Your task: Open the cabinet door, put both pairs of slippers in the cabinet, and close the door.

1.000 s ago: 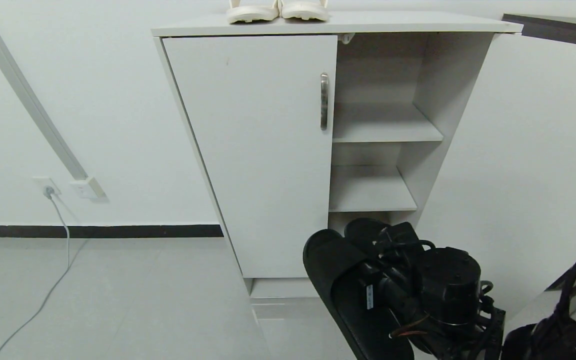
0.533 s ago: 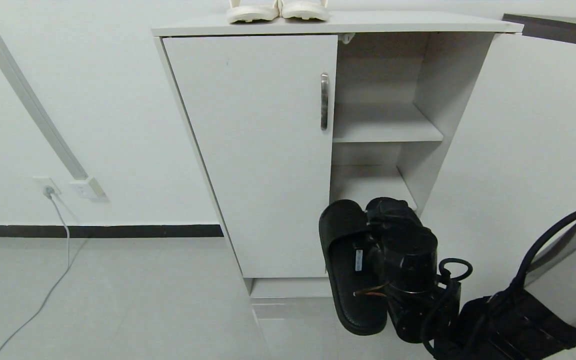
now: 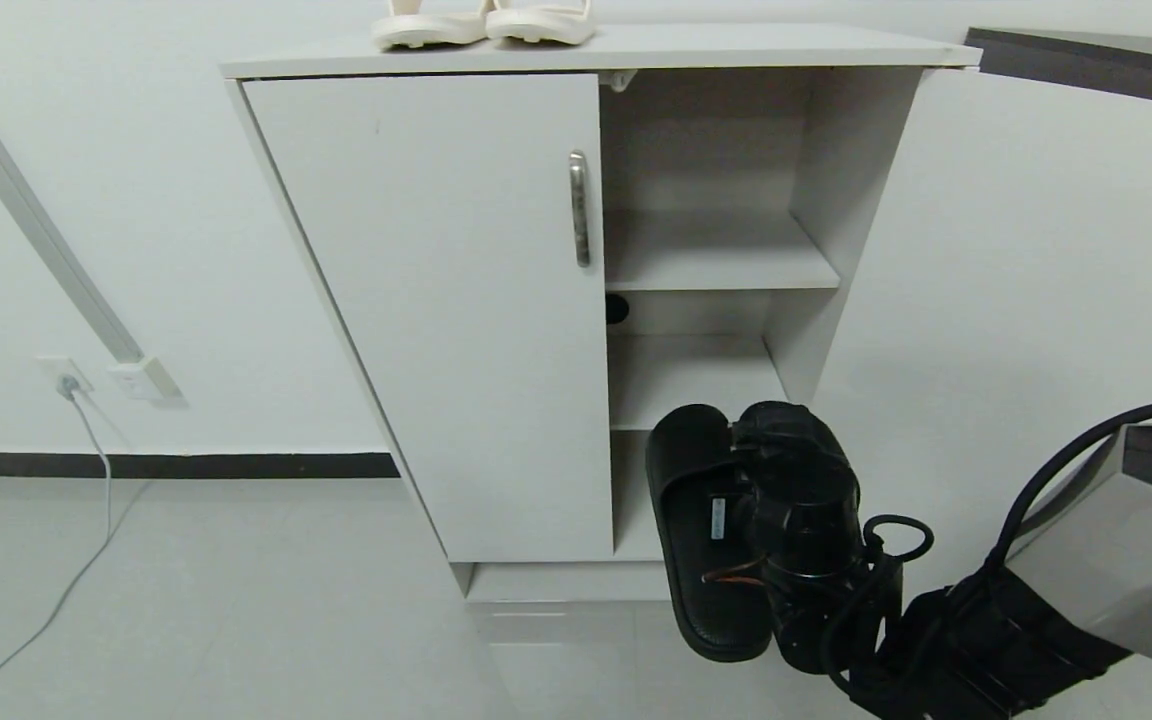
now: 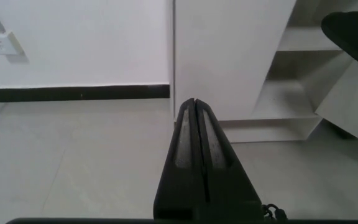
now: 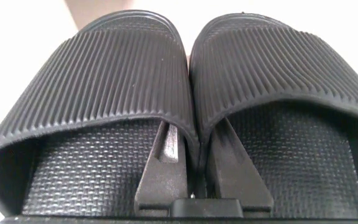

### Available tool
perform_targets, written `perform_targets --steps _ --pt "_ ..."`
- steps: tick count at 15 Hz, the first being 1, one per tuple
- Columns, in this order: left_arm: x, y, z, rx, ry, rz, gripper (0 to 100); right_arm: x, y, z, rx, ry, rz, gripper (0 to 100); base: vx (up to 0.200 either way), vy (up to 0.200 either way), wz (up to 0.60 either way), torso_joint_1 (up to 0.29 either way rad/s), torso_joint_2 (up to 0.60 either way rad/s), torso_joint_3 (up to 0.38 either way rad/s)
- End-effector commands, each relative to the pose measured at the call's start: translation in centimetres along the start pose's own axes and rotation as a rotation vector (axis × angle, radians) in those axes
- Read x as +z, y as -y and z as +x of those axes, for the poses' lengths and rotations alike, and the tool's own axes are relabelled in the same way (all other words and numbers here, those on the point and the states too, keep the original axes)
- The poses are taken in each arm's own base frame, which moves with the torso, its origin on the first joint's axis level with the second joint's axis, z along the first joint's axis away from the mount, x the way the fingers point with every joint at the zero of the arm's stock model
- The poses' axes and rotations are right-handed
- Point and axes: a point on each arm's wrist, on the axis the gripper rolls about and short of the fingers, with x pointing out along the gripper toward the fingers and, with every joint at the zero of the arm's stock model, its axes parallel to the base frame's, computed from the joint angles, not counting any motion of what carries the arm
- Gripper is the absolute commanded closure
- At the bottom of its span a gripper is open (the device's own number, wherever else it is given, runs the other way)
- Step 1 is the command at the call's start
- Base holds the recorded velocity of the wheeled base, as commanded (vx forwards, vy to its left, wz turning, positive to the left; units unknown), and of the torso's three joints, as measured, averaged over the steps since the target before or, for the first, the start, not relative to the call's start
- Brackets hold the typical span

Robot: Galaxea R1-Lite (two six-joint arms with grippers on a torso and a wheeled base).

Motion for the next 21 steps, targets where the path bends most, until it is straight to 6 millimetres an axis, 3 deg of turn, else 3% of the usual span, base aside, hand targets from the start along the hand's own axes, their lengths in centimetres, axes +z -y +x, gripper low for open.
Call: perform_targets --steps 1,8,11,21 --pt "0.0 0.0 0.0 0.000 -0.003 -0.001 100 -0.3 -0.1 0.1 0.003 -0.004 -0.002 100 0.000 0.000 0.00 0.000 0.00 0.000" --pt "0.0 0.0 0.0 0.000 -0.003 -0.001 100 -0.8 -1.1 0.6 0.061 -0.009 -0.004 100 0.000 0.000 0.00 0.000 0.00 0.000" --pt "0.0 0.0 0.0 0.000 -0.003 -0.001 100 -0.1 -2.0 0.7 0.080 0.014 0.014 100 0.000 0.000 0.00 0.000 0.00 0.000" --pt "0.0 0.0 0.0 -0.001 -0.003 -0.001 100 -2.1 -2.7 1.6 0.092 -0.019 -0.021 100 0.000 0.000 0.00 0.000 0.00 0.000"
